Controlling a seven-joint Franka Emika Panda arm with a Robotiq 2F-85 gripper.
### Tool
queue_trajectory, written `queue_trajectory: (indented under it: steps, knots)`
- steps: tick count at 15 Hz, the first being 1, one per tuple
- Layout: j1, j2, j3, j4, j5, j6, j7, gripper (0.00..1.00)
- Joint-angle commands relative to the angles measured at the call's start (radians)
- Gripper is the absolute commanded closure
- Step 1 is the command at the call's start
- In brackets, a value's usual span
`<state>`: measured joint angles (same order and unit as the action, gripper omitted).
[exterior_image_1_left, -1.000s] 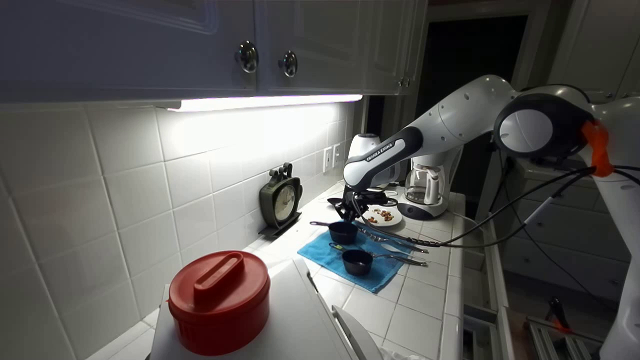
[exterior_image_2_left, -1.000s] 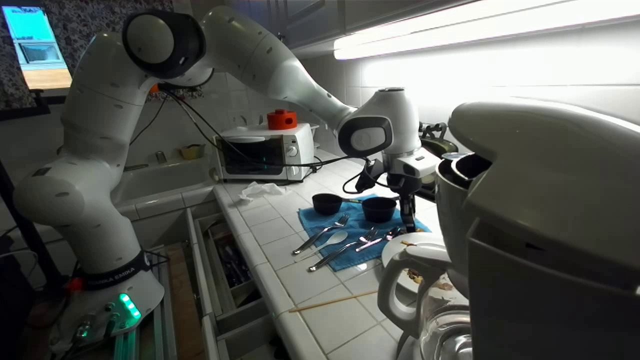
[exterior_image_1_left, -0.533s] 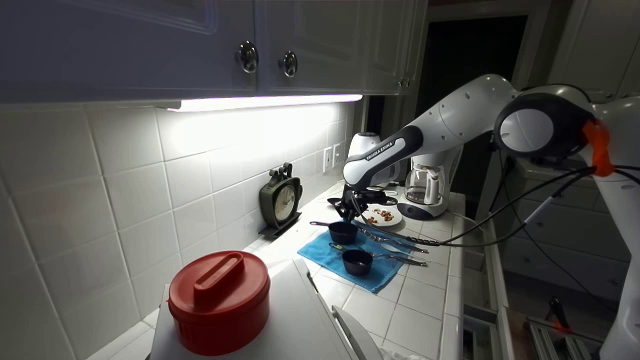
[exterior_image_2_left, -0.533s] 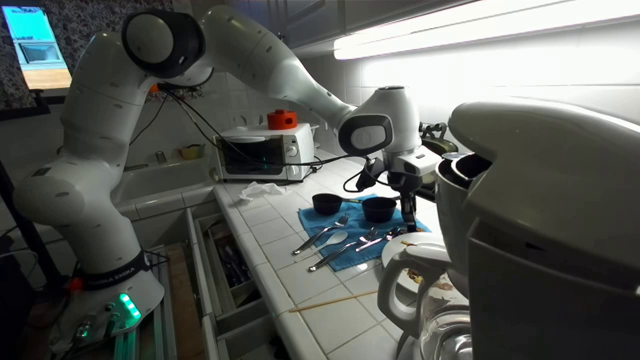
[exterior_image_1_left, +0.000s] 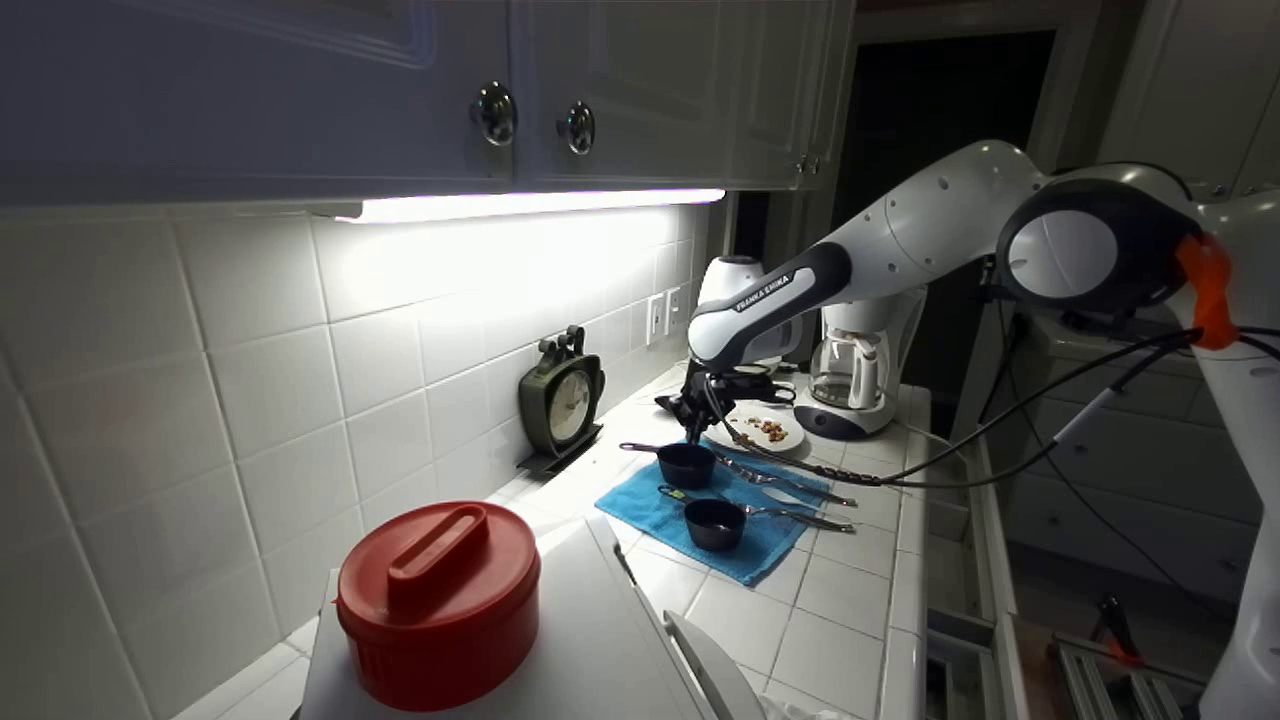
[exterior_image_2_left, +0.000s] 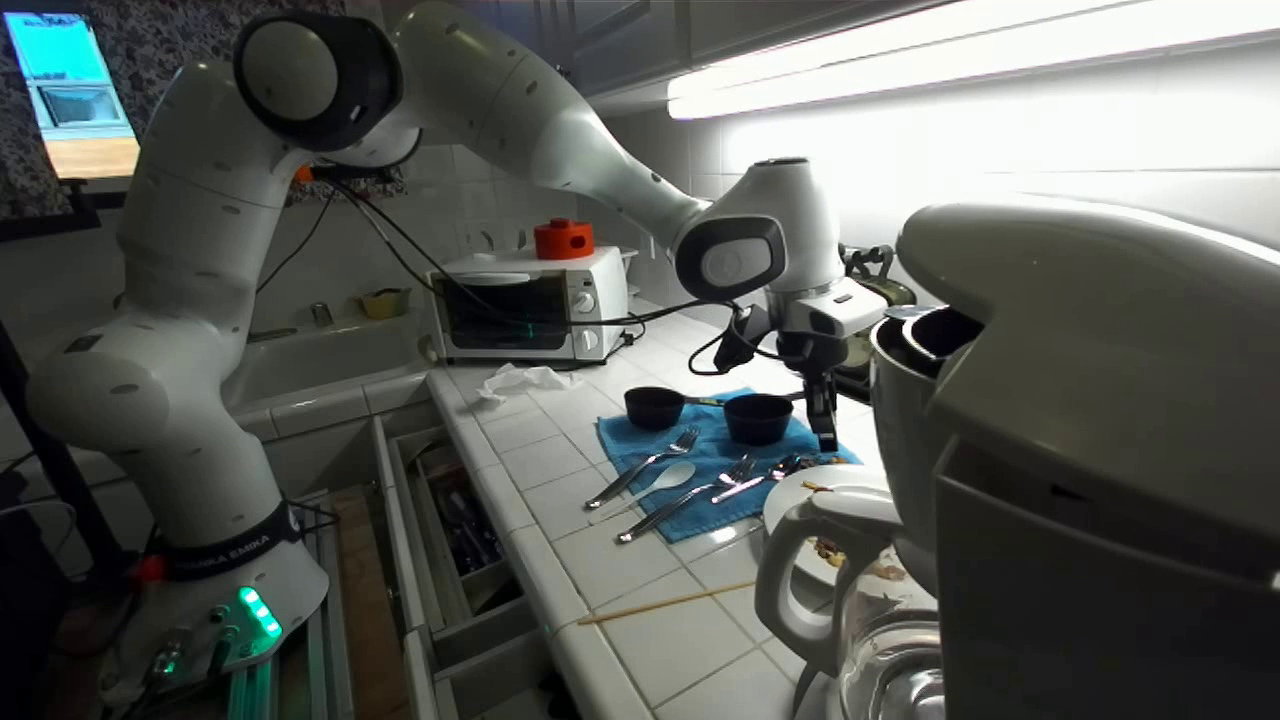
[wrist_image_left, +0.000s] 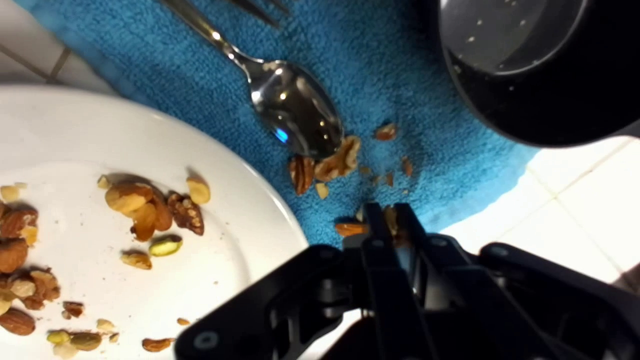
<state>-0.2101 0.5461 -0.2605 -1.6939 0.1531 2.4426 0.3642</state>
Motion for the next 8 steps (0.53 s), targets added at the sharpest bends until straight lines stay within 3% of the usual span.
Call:
queue_trajectory:
  steps: [1, 8]
  knots:
    - [-0.002, -0.058, -0.009, -0.047, -0.016, 0.011, 0.008, 0.93]
    - [0.004, -0.131, -0.078, -0.135, -0.060, -0.013, 0.056, 0.93]
